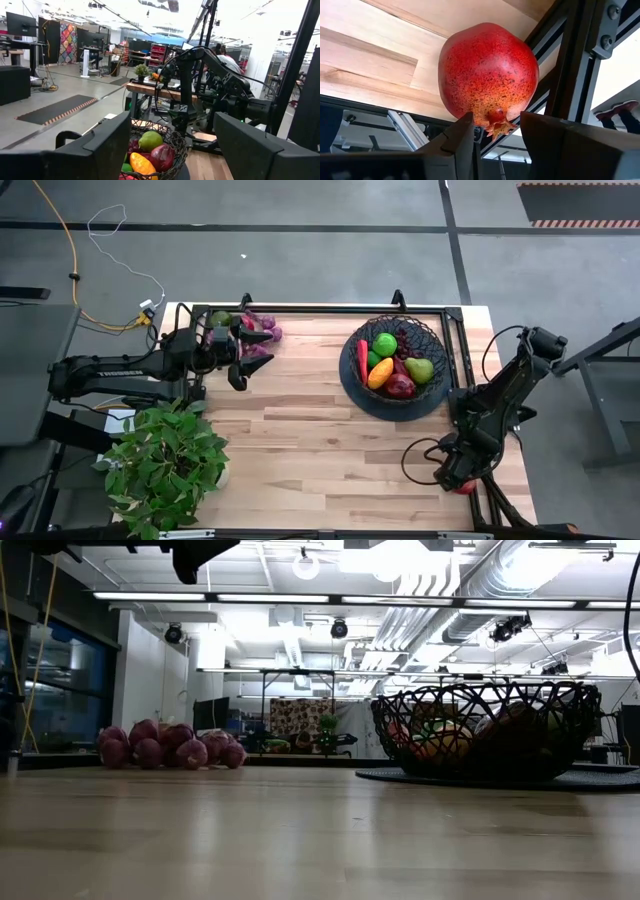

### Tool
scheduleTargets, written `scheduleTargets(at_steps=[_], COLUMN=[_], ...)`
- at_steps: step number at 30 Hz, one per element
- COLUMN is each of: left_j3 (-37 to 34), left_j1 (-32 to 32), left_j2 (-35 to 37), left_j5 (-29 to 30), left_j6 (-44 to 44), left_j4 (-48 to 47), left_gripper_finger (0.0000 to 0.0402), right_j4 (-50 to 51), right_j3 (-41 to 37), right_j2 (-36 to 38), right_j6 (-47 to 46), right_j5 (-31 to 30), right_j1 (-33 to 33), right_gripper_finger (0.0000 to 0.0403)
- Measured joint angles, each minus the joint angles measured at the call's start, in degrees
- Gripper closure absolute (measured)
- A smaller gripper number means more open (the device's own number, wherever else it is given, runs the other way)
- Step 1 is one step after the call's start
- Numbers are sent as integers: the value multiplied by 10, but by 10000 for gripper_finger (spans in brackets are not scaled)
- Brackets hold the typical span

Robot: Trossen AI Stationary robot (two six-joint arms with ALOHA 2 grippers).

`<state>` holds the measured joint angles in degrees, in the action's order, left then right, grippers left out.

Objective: Build produce basket
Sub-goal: Put the bottom pomegranate into the black wire basket

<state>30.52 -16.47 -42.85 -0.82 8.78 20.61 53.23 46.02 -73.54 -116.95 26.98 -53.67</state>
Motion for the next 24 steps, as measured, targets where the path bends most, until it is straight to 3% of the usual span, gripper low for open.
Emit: scheduleTargets(at_steps=[24], left_j3=[0], left_j1=[0], left_j2=[0], left_j5=[0], left_j6=[0], left_j4=[0], left_gripper_finger=[131], right_j4=[-5], right_j3=[0], right_j2=[0], right_j6=[39], right_j5=[3], right_j1=[0], right_gripper_finger=[362])
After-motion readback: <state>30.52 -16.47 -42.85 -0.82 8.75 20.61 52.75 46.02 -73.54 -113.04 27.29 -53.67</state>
